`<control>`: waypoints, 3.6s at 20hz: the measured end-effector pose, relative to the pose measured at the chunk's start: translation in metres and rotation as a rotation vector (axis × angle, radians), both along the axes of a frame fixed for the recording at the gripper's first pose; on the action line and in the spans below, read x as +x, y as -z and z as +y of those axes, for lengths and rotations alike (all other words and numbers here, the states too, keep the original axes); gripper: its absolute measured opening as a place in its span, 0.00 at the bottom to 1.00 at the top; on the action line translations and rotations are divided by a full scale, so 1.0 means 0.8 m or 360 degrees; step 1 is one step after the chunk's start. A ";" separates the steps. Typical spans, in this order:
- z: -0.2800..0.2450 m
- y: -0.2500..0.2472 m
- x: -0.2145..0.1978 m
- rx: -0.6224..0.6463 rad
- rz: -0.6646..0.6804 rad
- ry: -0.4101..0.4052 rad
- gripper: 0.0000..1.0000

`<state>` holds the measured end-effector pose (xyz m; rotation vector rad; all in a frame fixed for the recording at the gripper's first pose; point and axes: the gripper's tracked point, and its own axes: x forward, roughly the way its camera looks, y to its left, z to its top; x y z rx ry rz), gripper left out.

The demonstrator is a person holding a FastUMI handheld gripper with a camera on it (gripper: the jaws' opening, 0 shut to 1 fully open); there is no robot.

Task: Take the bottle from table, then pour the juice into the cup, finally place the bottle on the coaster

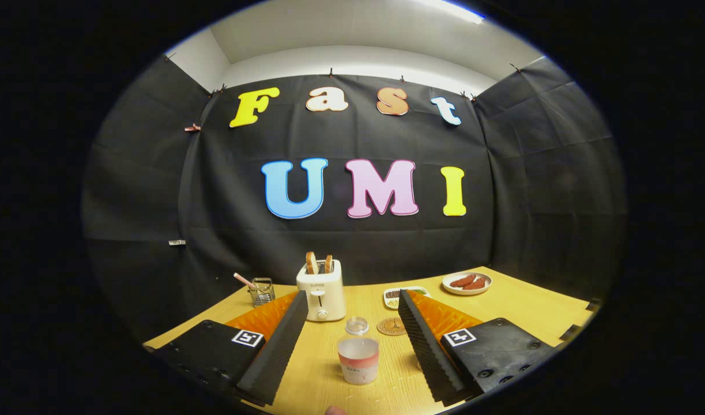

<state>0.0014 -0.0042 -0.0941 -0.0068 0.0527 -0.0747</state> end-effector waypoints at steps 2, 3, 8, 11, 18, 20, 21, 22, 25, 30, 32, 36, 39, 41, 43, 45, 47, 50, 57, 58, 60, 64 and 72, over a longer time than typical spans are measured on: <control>0.001 0.026 0.005 -0.0014 0.0030 0.0006 0.97; 0.000 0.036 0.009 -0.0028 0.0038 0.0010 0.97; -0.011 0.093 0.030 -0.0049 0.0074 0.0052 0.97; -0.013 0.129 0.042 -0.0055 0.0097 0.0052 0.97; -0.008 0.194 0.063 -0.0068 0.0196 0.0036 0.89; -0.011 0.197 0.065 -0.0084 0.0204 0.0051 0.86; -0.013 0.195 0.067 -0.0079 0.0193 0.0064 0.83; -0.013 0.195 0.068 -0.0072 0.0202 0.0077 0.76; -0.005 0.196 0.069 -0.0042 0.0278 0.0056 0.75; 0.013 0.154 0.055 0.0031 0.0293 0.0018 0.75; 0.020 0.135 0.052 0.0106 0.0293 0.0010 0.75; 0.036 0.108 0.047 0.0346 0.0332 -0.0029 0.75; 0.043 0.093 0.044 0.0597 0.0347 -0.0056 0.75; 0.046 0.088 0.040 0.0818 0.0363 -0.0067 0.74; 0.036 0.085 0.036 0.1003 0.0370 -0.0026 0.74; 0.022 0.088 0.033 0.1157 0.0386 0.0032 0.74; 0.008 0.097 0.033 0.1297 0.0415 0.0090 0.74; -0.003 0.109 0.035 0.1473 0.0461 0.0145 0.74; -0.019 0.104 0.047 0.1833 0.0396 0.0243 0.74; -0.019 0.103 0.049 0.1888 0.0381 0.0244 0.74; -0.020 0.105 0.051 0.1983 0.0374 0.0250 0.74; -0.030 0.104 0.056 0.2151 0.0312 0.0310 0.74; -0.046 0.111 0.070 0.2353 0.0278 0.0378 0.74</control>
